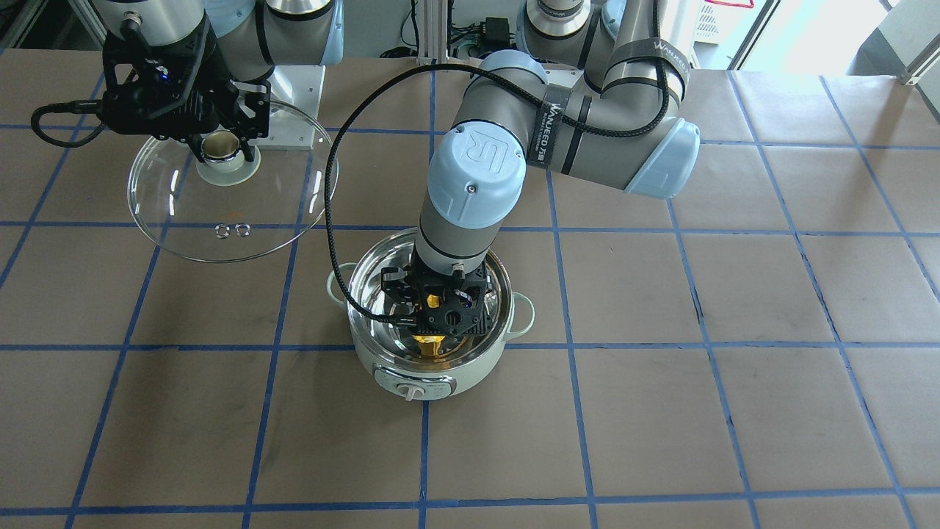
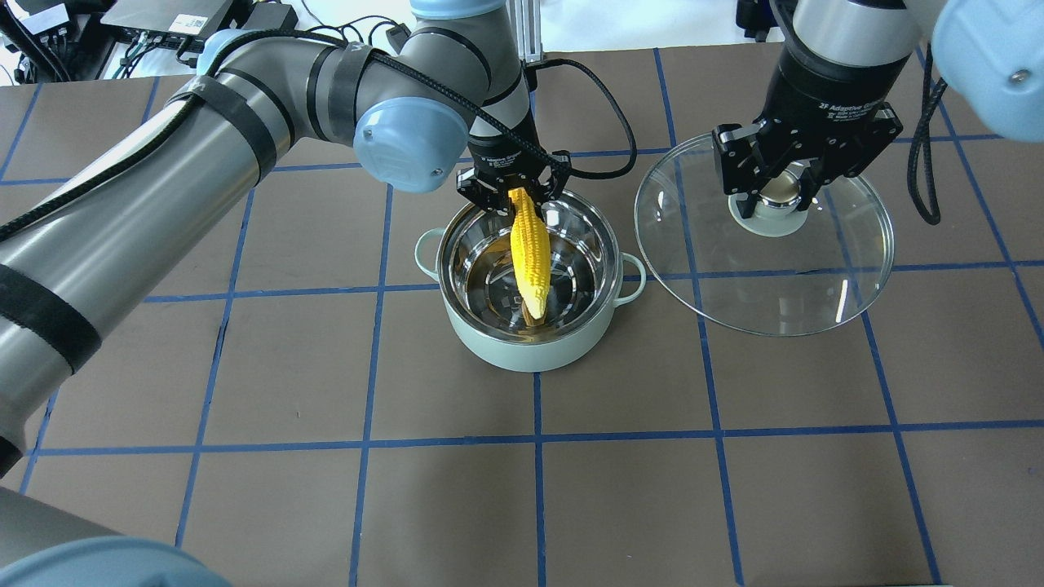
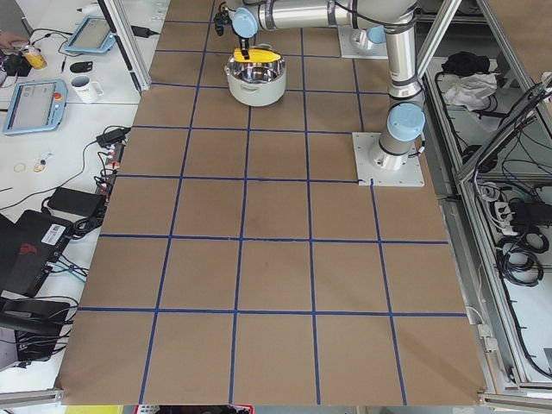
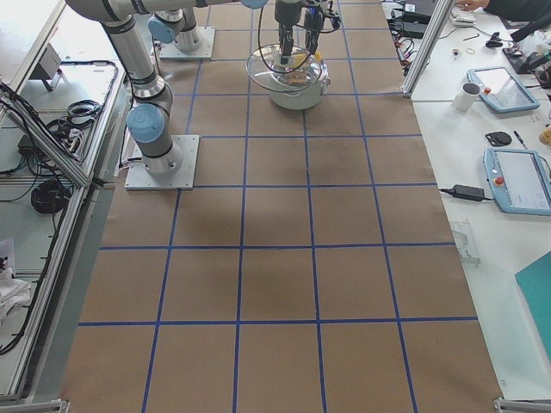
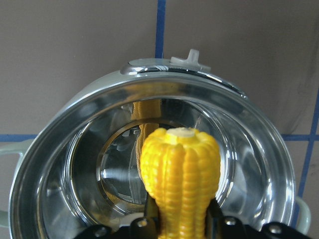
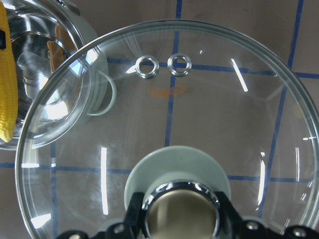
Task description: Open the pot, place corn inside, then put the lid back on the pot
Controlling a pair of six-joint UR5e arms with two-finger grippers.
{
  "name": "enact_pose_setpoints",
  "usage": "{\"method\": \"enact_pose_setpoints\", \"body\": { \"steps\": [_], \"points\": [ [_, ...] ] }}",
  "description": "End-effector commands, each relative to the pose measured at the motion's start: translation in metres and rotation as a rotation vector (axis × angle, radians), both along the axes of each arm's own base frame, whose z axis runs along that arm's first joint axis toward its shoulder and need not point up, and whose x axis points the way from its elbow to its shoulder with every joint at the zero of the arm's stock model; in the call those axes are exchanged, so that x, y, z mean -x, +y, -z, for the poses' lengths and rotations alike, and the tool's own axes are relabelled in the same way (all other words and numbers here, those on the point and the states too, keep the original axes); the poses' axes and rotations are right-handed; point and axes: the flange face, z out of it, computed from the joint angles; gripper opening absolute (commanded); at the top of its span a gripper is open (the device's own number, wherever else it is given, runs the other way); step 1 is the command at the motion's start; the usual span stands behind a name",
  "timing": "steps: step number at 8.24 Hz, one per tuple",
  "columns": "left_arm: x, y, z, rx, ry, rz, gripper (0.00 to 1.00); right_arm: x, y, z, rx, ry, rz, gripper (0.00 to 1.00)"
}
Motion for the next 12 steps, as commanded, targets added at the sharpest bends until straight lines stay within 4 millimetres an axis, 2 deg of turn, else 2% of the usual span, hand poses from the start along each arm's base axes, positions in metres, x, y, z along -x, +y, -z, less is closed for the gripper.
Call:
{"method": "enact_pose_setpoints", "body": {
  "steps": [1,4,5,6,8,9,12],
  "points": [
    [0.0,0.004,0.013,-0.01,-0.008,0.007,0.12,0.0,0.0,0.0,-0.002,0.004,0.0,0.32],
    [-0.001,0.006,0.021,-0.011,-0.01,-0.001,0.36,0.0,-0.001,0.0,0.003,-0.003,0.004,0.31],
    [-0.001,0.006,0.021,-0.011,-0.01,-0.002,0.39,0.0,-0.001,0.0,0.005,0.001,0.008,0.22],
    [-0.001,0.006,0.022,-0.013,-0.01,-0.005,0.55,0.0,-0.003,0.001,0.003,0.002,0.008,0.18],
    [0.0,0.004,0.027,-0.01,-0.006,-0.008,0.72,0.0,-0.003,0.002,0.005,0.0,0.008,0.08],
    [0.001,0.0,0.028,0.012,0.002,-0.011,0.75,0.0,-0.004,0.002,0.006,0.0,0.008,0.02],
    [0.002,-0.001,0.023,0.03,0.007,-0.022,0.84,0.0,-0.004,0.003,-0.002,0.013,0.007,0.0]
  ]
}}
